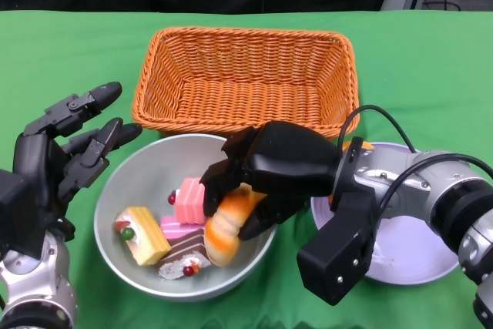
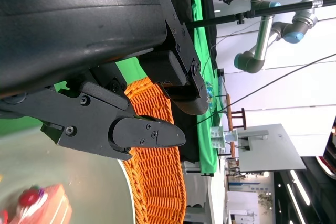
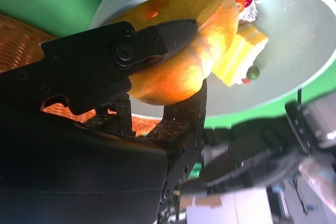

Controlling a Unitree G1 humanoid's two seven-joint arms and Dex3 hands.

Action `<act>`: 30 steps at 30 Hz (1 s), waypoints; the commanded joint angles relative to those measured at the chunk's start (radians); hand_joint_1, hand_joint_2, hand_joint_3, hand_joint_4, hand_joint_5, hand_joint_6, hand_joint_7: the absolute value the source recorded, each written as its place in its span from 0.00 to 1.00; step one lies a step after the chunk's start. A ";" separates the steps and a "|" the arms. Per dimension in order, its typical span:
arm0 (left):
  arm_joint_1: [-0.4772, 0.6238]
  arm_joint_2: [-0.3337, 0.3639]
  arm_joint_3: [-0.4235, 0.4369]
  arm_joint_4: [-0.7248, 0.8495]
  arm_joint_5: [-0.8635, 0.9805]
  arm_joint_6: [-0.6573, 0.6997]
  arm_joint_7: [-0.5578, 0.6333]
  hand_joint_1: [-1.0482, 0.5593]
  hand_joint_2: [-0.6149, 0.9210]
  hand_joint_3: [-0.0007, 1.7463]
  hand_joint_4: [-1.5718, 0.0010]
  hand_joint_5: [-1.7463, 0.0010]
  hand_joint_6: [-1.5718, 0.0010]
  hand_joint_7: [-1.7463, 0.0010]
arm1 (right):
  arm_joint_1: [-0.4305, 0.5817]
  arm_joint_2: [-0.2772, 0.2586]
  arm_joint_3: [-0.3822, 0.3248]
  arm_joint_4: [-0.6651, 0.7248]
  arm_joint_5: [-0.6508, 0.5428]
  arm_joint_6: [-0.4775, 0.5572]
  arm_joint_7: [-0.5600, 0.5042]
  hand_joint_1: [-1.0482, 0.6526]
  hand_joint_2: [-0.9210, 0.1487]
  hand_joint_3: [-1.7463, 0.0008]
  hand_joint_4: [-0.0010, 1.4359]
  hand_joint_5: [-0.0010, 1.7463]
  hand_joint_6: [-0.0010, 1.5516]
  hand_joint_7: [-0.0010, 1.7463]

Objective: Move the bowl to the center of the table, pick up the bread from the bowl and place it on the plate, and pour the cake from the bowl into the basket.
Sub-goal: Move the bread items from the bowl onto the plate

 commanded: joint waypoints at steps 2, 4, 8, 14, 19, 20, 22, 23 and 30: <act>-0.002 0.007 0.015 -0.006 -0.029 0.030 -0.028 0.40 1.00 0.19 0.28 0.99 0.41 1.00 | -0.032 0.004 -0.010 0.014 0.001 -0.023 -0.069 0.50 0.00 0.95 0.55 0.80 0.51 0.58; -0.002 0.007 0.018 -0.008 -0.034 0.037 -0.037 0.40 1.00 0.18 0.28 0.99 0.41 1.00 | -0.036 0.002 -0.015 0.017 0.009 -0.026 -0.064 0.49 0.00 0.95 0.55 0.78 0.52 0.55; -0.001 0.010 0.016 -0.009 -0.033 0.041 -0.039 0.40 1.00 0.18 0.28 1.00 0.41 1.00 | -0.043 -0.002 -0.025 0.016 0.014 -0.024 -0.063 0.50 0.00 0.95 0.54 0.80 0.53 0.53; -0.003 0.022 0.013 -0.005 -0.026 0.039 -0.039 0.40 1.00 0.19 0.29 1.00 0.42 1.00 | -0.047 -0.004 -0.042 0.015 0.030 -0.029 -0.048 0.52 0.01 0.99 0.54 0.80 0.56 0.47; -0.001 0.030 0.007 -0.004 -0.011 0.029 -0.019 0.39 1.00 0.18 0.29 1.00 0.42 1.00 | -0.044 -0.012 -0.056 0.004 0.027 -0.028 -0.073 0.50 0.00 0.99 0.60 0.72 0.68 0.26; 0.001 0.033 0.002 -0.004 0.000 0.022 -0.006 0.38 1.00 0.18 0.28 1.00 0.41 1.00 | -0.041 -0.014 -0.064 0.002 0.034 -0.034 -0.075 0.51 0.00 0.98 0.59 0.75 0.69 0.26; 0.003 0.036 -0.003 -0.005 0.015 0.015 0.009 0.38 1.00 0.18 0.28 1.00 0.41 1.00 | -0.038 -0.016 -0.073 0.001 0.043 -0.042 -0.076 0.52 0.00 0.96 0.56 0.83 0.62 0.42; 0.005 0.041 -0.007 -0.003 0.025 0.008 0.020 0.38 1.00 0.18 0.28 1.00 0.41 1.00 | -0.033 -0.023 -0.090 -0.007 0.065 -0.046 -0.063 0.52 0.00 0.96 0.55 0.84 0.61 0.46; 0.004 0.056 -0.011 0.011 0.047 0.002 0.045 0.36 1.00 0.17 0.31 1.00 0.41 1.00 | -0.006 -0.072 -0.163 -0.072 0.146 -0.090 -0.021 0.56 0.00 0.93 0.53 0.90 0.48 0.67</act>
